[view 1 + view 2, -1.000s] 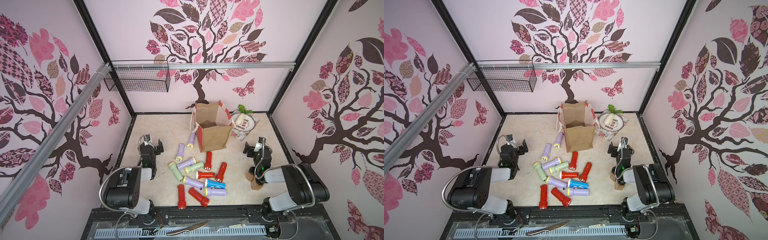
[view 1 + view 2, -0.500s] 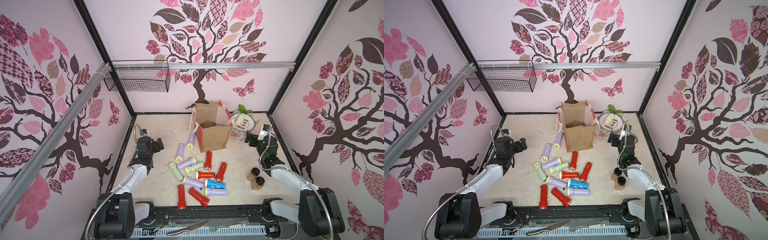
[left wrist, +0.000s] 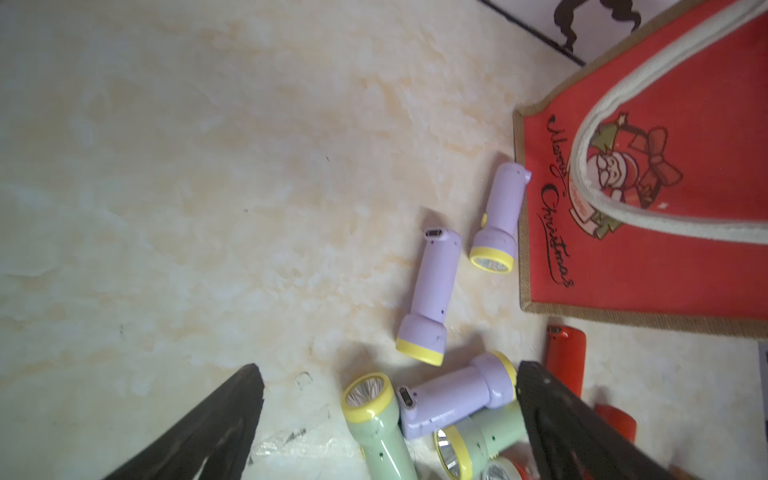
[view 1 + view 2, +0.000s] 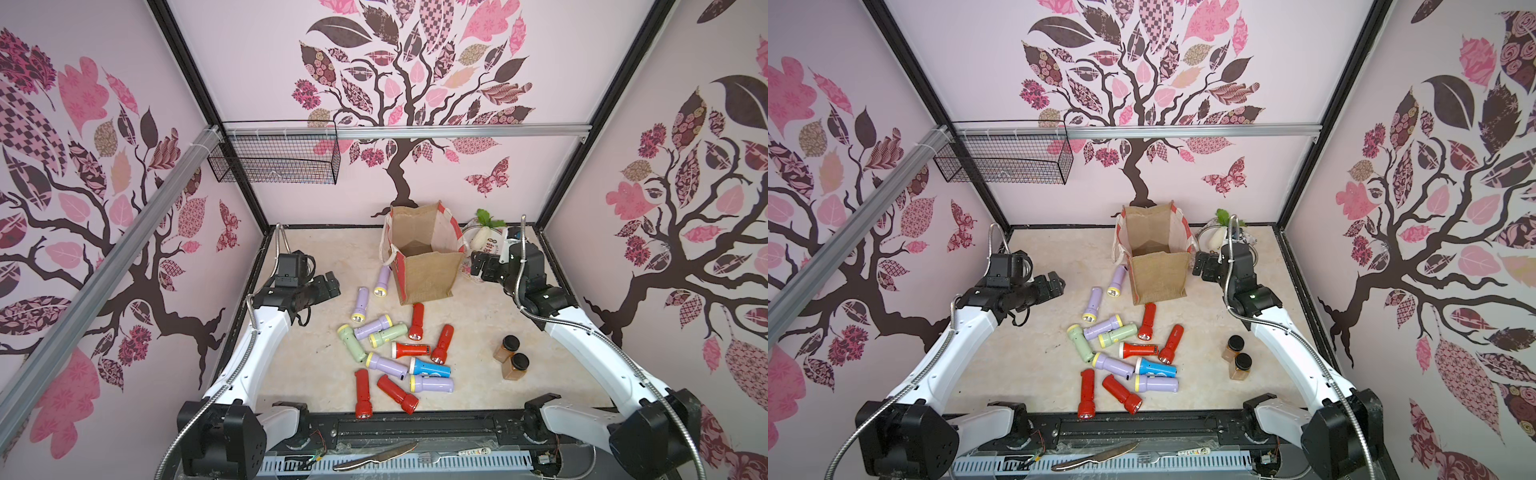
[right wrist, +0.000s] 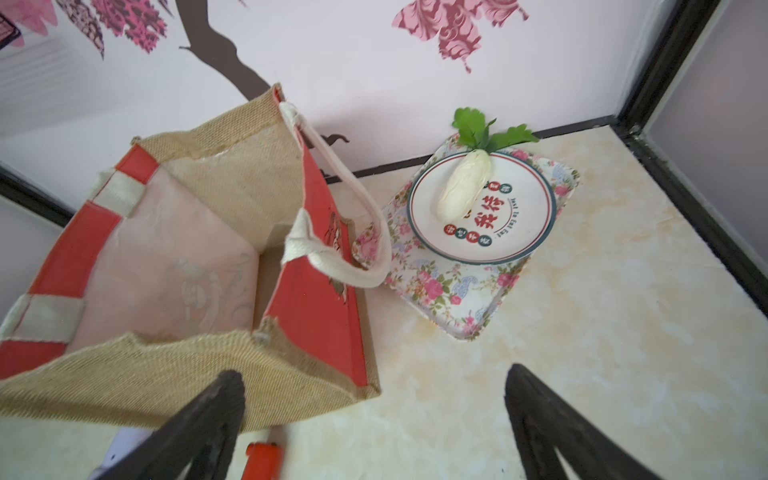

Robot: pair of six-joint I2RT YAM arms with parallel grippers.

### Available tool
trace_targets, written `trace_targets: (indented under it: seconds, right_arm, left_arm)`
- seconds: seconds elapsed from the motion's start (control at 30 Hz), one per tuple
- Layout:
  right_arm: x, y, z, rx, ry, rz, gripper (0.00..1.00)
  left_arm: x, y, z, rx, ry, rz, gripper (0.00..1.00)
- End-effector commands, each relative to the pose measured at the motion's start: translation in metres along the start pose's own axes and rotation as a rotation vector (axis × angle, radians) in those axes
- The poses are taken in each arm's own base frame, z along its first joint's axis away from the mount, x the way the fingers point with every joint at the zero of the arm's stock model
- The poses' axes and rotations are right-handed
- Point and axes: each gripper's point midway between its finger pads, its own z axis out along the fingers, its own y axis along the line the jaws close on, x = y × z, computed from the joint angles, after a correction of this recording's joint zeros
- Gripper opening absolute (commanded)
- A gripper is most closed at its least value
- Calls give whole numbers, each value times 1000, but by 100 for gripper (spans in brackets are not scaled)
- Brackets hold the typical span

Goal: Put the flashlights into the tote bags
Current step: Pick up the flashlight from the center of the board.

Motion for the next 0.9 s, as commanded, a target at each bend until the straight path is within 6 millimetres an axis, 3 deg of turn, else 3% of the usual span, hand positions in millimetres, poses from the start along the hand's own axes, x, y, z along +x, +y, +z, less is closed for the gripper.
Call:
trace_targets:
  seconds: [0.0,0.1,0.27,0.53,0.7,0.87]
  right_arm:
    - [5,10,-25,-53,94,-58,100]
    - [7,25,-38,-147,116,-125,100]
    - [28,47,-54,-289,232,-198,100]
    - [47,65,-54,-314,274,-335,100]
    - [70,109,-59,-385,331,-520,100]
    - [76,155,-71,-572,306,-525,100]
  left_arm:
    - [17,-23,-3,81,162,6,98]
    - [21,-32,9,102,234,21,97]
    - [23,-31,30,70,302,44,93]
    - [29,-26,71,28,394,68,91]
    - [29,-26,95,7,427,70,90]
    - [24,-26,114,-16,435,79,86]
